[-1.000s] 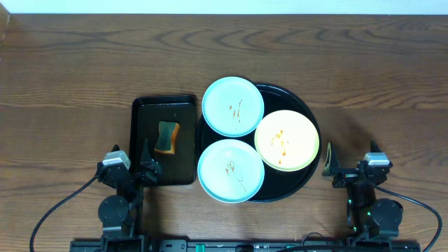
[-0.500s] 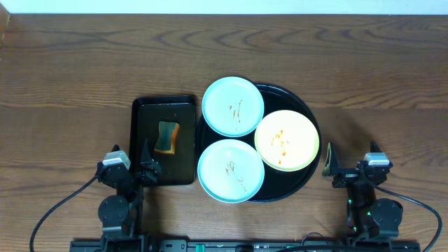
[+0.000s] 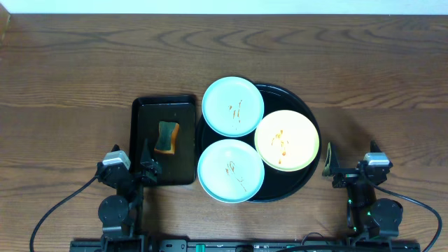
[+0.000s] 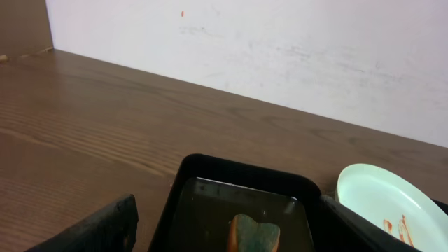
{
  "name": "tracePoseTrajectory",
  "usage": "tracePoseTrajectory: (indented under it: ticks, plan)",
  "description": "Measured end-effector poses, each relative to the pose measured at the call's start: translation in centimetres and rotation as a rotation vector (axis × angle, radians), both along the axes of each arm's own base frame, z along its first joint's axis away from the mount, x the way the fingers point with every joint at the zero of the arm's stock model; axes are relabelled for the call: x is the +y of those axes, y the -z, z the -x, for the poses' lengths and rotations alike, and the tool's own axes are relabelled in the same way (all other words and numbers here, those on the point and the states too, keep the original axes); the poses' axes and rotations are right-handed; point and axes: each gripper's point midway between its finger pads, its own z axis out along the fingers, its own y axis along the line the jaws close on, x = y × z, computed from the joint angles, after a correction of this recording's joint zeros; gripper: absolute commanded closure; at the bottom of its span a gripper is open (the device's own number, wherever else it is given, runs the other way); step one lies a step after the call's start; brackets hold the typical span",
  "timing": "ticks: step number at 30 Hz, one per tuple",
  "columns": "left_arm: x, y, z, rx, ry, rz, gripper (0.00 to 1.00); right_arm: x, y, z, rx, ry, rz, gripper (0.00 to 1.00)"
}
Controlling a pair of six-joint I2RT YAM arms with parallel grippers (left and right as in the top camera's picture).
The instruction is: Clean dirty plates on tray and stack at the side
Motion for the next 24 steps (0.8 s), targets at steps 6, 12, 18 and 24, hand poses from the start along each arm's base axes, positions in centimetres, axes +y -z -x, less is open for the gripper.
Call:
tracePoseTrajectory:
  ticks: [6, 12, 18, 24]
  plan:
    - [0.0, 0.0, 0.0, 0.0, 0.0, 0.0, 0.2, 0.0, 0.0, 0.0, 0.0, 0.0, 0.0, 0.01]
    - [0.0, 0.0, 0.0, 0.0, 0.0, 0.0, 0.2, 0.0, 0.0, 0.0, 0.0, 0.0, 0.0, 0.01]
    - [0.0, -0.03, 0.0, -0.001, 0.0, 0.0, 0.2, 0.0, 0.0, 0.0, 0.0, 0.0, 0.0, 0.01]
    - [0.0, -0.01, 0.0, 0.0, 0.0, 0.003, 0.2, 0.03, -0.25, -0.02, -0.009, 0.0, -0.016, 0.01]
